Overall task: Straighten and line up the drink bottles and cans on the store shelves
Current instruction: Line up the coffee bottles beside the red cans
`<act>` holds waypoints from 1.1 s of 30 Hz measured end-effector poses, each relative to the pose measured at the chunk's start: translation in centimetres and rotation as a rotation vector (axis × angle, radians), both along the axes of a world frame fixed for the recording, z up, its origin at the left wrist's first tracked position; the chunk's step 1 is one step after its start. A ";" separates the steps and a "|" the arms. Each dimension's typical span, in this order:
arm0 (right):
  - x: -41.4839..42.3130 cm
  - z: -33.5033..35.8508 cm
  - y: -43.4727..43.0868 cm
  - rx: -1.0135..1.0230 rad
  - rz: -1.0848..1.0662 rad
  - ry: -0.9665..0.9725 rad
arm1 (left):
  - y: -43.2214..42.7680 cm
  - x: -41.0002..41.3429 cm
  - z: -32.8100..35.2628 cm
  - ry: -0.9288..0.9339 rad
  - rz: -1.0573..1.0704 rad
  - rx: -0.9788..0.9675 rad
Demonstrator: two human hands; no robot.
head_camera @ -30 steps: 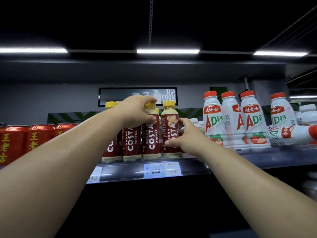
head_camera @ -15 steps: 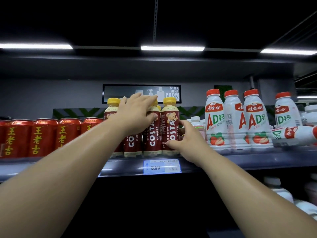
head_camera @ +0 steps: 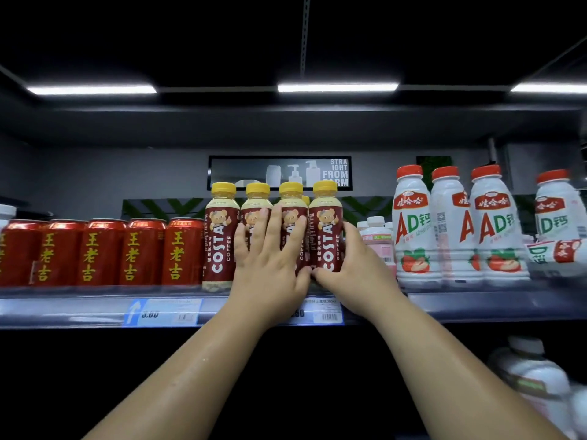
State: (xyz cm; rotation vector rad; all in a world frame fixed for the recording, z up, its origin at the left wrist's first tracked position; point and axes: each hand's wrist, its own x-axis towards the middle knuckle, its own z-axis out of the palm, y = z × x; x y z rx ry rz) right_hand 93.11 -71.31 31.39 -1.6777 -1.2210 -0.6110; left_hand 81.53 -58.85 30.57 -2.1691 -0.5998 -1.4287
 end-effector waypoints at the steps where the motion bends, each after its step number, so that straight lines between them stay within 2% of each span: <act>1: 0.0 -0.1 0.0 0.001 -0.010 -0.009 | 0.0 0.0 -0.2 -0.004 0.009 -0.016; 6: 0.2 -0.2 0.4 0.001 -0.049 -0.051 | 0.2 -0.1 -0.6 -0.016 0.004 -0.046; 13: -0.3 -1.8 0.5 0.001 -0.235 -0.289 | 0.0 -0.4 -0.7 0.014 -0.015 -0.076; 17: -0.7 -4.7 -2.0 -0.093 -0.184 -0.323 | 0.0 -0.6 -0.5 0.033 -0.084 -0.099; 21: -0.1 -6.1 -6.8 -0.109 -0.047 -0.232 | -1.0 -1.4 -0.7 0.009 -0.153 -0.075; 23: 0.3 -6.0 -9.4 -0.066 -0.070 -0.193 | -1.9 -1.7 -1.1 0.028 -0.195 -0.018; 27: 2.2 -6.0 -13.4 -0.043 -0.172 -0.116 | -5.9 -0.4 -2.3 0.129 -0.315 -0.024; 30: 4.4 -5.7 -15.5 0.018 -0.211 -0.096 | -9.8 2.2 -2.1 0.128 -0.454 -0.002; 33: 7.1 -5.0 -17.0 0.037 -0.203 -0.098 | -12.6 5.4 -0.6 0.107 -0.563 -0.095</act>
